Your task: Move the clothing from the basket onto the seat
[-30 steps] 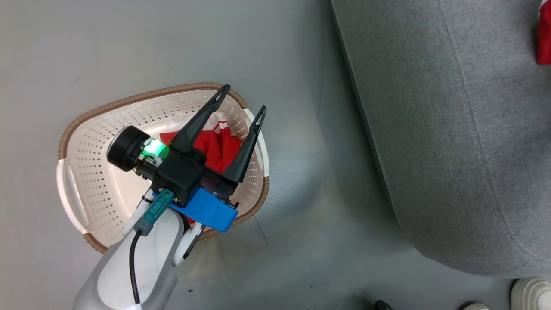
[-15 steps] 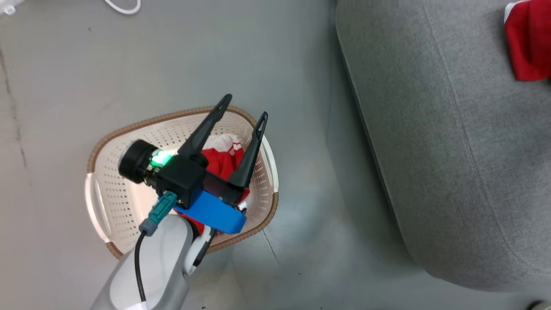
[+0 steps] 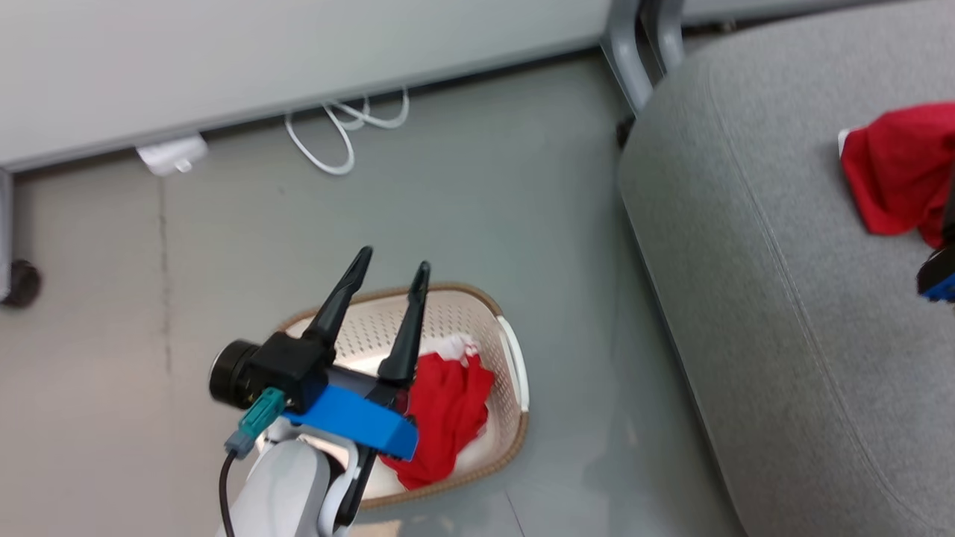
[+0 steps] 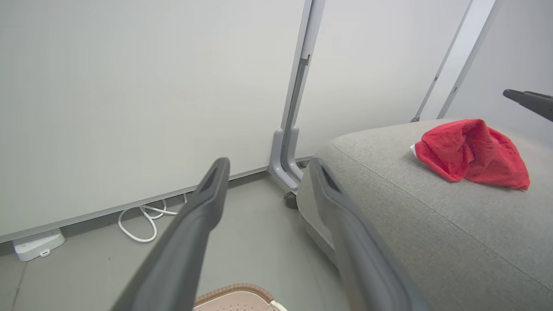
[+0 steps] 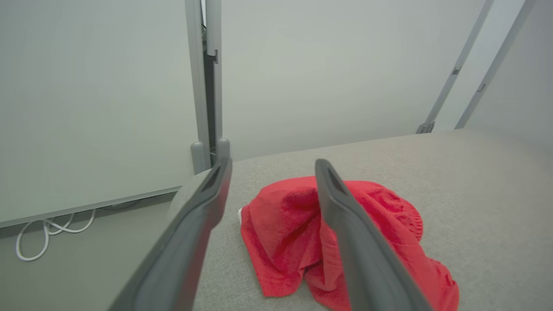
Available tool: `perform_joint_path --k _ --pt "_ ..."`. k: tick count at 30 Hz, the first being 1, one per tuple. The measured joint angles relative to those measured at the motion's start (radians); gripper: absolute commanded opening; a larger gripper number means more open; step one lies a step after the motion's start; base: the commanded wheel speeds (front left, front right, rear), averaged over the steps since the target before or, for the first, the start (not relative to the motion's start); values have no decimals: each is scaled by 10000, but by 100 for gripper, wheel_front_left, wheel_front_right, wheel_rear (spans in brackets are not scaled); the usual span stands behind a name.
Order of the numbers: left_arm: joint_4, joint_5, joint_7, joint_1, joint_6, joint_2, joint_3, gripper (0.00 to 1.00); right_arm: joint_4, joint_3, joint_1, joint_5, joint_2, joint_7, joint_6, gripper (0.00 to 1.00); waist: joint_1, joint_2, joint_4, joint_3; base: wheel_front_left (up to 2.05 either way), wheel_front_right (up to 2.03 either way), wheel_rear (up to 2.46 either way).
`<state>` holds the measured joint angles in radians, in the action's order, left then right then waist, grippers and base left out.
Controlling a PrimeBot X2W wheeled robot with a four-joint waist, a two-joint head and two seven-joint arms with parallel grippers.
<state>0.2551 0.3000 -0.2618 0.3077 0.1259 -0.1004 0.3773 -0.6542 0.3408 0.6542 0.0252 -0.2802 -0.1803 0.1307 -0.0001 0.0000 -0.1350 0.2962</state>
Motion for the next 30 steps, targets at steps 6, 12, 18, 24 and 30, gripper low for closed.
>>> perform_joint_path --k 6,12,18,24,30 --pt "128 -27 0 -830 0 88 -654 100 2197 -888 -1793 545 403 709 0 100 -2 0 537 -1076 0 0 0" --pt "280 -127 0 -1629 0 134 -1369 100 3958 -1499 -3493 775 1168 1095 0 100 -1 0 1062 -1907 0 0 0" --pt "353 -251 0 -2280 0 173 -2036 100 4798 -1737 -4764 525 1776 1143 0 100 -2 0 1410 -2571 0 0 0" --pt "370 -309 0 -2720 0 259 -2516 100 5131 -1988 -5720 280 2128 1118 0 100 -2 0 1709 -3006 0 0 0" --pt "500 -376 0 -2887 0 301 -2746 100 5083 -2347 -6195 286 2245 1089 0 100 -1 0 1878 -3161 0 0 0"
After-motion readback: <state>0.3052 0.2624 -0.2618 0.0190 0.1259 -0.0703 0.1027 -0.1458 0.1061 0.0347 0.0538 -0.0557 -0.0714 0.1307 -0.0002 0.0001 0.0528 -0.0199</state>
